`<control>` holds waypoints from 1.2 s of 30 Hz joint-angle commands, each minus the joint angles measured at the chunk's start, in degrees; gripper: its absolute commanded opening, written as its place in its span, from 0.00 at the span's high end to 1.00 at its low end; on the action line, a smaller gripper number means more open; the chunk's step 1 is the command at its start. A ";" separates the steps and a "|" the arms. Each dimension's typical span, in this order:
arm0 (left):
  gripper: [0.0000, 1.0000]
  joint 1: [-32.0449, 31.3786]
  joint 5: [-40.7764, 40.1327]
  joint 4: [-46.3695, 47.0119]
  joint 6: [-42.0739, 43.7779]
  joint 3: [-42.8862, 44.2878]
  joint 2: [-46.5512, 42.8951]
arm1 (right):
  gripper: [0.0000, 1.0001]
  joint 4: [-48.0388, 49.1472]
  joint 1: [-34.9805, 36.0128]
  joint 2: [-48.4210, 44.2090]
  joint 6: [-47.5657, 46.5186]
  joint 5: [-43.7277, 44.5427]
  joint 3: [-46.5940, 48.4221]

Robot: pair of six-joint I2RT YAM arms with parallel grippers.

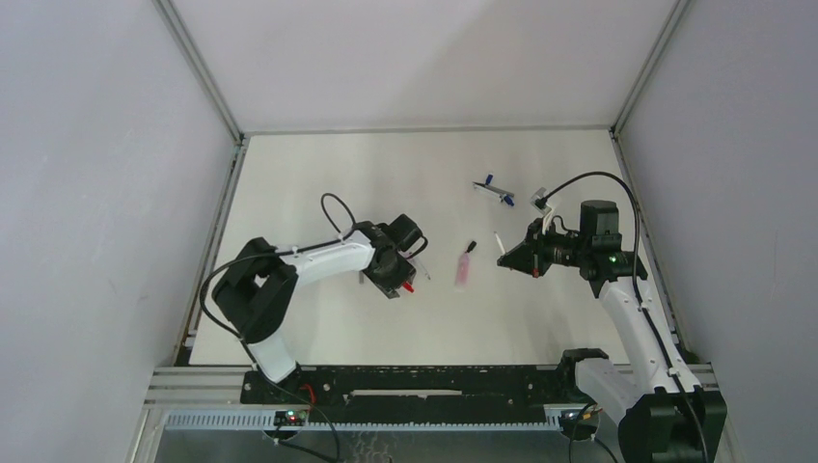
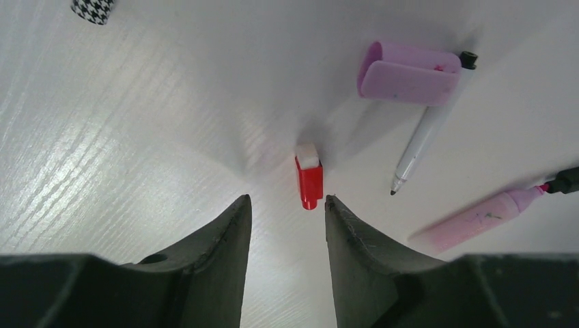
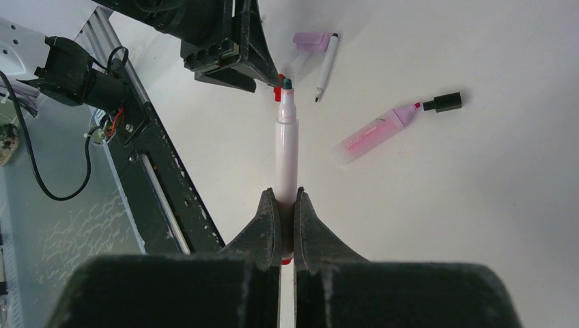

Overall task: Insert the pens into the pen caps
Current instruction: Pick up the pen cap from the center of the board.

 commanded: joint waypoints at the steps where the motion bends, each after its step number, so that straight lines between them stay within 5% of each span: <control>1: 0.51 0.64 1.86 -1.44 1.77 3.60 1.18 | 1.00 1.47 0.27 -1.07 -0.75 0.35 -0.16; 36: 0.60 3.79 4.04 -6.18 6.96 10.91 9.97 | 1.00 1.57 0.40 -0.92 -0.49 0.27 -0.16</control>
